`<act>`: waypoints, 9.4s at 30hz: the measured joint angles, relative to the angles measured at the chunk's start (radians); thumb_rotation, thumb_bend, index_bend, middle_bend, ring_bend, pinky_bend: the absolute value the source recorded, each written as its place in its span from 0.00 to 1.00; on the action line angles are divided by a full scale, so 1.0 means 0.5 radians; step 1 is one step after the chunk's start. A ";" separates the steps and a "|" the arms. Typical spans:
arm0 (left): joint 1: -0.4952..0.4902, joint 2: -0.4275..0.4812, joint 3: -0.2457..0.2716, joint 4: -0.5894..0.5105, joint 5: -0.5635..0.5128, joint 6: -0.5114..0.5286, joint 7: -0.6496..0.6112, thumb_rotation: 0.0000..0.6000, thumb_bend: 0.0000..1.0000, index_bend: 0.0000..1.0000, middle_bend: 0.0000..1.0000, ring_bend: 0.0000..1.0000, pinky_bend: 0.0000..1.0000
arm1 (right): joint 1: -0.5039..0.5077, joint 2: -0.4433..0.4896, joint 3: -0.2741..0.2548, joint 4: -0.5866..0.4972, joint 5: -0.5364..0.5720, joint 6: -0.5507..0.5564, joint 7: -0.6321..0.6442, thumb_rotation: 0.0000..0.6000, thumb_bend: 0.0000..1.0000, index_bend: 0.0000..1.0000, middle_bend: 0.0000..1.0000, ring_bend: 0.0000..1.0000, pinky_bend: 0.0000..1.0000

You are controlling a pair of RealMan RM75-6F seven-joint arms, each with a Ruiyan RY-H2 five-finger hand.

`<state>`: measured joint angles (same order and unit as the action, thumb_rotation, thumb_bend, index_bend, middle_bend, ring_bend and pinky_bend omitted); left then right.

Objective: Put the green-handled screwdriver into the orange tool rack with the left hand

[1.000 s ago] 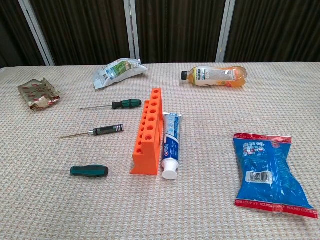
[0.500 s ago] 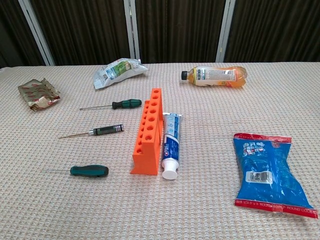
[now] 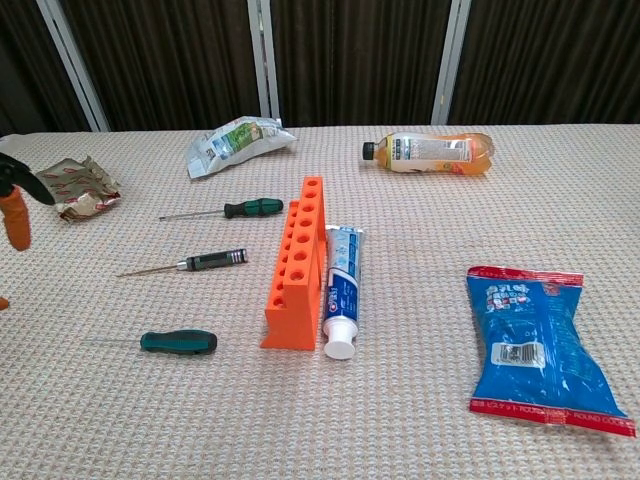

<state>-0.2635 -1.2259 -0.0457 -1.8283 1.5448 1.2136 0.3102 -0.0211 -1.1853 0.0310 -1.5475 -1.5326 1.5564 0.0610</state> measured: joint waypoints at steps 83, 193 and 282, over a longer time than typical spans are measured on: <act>-0.445 -1.021 -0.016 0.515 -0.737 -0.130 0.504 1.00 0.41 0.59 0.10 0.00 0.00 | -0.111 -0.013 0.033 0.108 0.060 0.102 0.145 1.00 0.00 0.11 0.06 0.00 0.01; -1.053 -0.893 -0.615 0.753 -0.490 -0.636 -2.493 1.00 0.41 0.63 0.15 0.00 0.00 | -0.121 -0.034 0.077 0.171 0.160 0.024 0.209 1.00 0.00 0.12 0.07 0.00 0.01; -0.987 -0.983 -0.399 0.946 -0.358 -0.542 -2.281 0.94 0.40 0.64 0.16 0.00 0.00 | -0.120 -0.053 0.091 0.234 0.207 -0.032 0.259 1.00 0.00 0.12 0.08 0.00 0.01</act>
<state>-0.7568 -1.7177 -0.2452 -1.3551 1.3660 0.9427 -0.8303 -0.0812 -1.2118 0.0764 -1.4307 -1.4291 1.5403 0.1903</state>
